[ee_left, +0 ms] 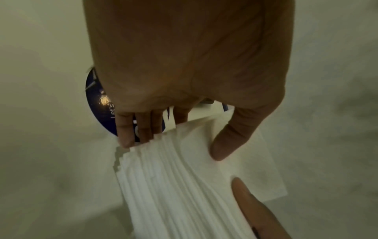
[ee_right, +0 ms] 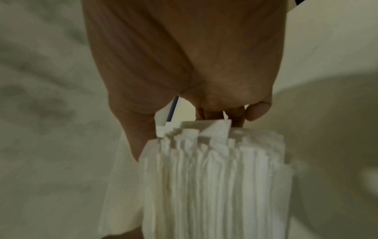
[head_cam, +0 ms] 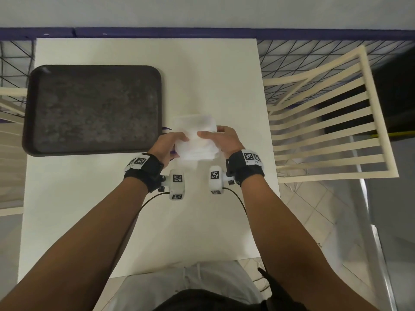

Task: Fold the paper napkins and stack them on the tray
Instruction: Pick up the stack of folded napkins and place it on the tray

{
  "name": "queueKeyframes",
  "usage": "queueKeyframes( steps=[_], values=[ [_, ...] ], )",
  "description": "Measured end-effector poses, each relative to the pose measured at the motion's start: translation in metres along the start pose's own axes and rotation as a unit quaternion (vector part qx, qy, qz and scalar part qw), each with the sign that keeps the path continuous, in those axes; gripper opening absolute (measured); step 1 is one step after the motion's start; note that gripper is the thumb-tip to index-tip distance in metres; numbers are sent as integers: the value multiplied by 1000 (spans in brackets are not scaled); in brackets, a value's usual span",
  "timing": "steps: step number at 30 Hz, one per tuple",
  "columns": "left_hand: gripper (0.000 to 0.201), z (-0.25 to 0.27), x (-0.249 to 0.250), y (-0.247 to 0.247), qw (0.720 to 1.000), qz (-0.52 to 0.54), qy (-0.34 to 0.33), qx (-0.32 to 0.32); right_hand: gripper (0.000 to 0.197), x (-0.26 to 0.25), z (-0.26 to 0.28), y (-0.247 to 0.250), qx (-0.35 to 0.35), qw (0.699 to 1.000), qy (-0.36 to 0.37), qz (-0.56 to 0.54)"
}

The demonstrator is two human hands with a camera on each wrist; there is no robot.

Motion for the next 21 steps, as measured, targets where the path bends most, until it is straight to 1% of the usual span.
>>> queueKeyframes(
  steps=[1,3,5,7,10,11,13,16,18,20,21],
  values=[
    [14,4,5,-2,1000,12,-11,-12,60,-4,4,0,-11,1000,4,-15],
    [19,10,14,-3,998,34,-37,-33,50,-14,11,-3,-47,997,12,-58],
    [33,17,25,-5,996,45,-56,-55,49,-24,18,-7,-85,990,18,-107],
    [42,24,35,-5,993,60,-71,-76,50,-32,24,-12,-115,983,19,-139],
    [43,32,47,-5,982,122,-88,-118,52,-38,32,-23,-155,975,14,-158],
    [45,34,48,-4,979,138,-87,-125,53,-39,34,-28,-166,973,14,-158],
    [49,38,51,2,977,141,-97,-127,49,-38,38,-35,-166,975,17,-147],
    [55,43,52,19,985,81,-124,-89,49,-31,42,-43,-149,980,17,-128],
    [54,48,54,35,987,37,-154,-35,57,-28,50,-53,-135,986,19,-96],
    [47,56,60,52,976,-44,-210,46,83,-29,57,-60,-91,993,30,-63],
    [45,61,64,59,962,-98,-239,83,96,-31,60,-61,-63,995,50,-61]
  ],
)
Point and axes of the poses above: each hand's wrist, its own z-axis away from the middle knuckle, its own y-axis out of the back of the hand, x = y × z, the point moved 8 cm from there along -z, towards the middle knuckle, and after that the axes turned 7 degrees about -y, right-handed, at the moved point
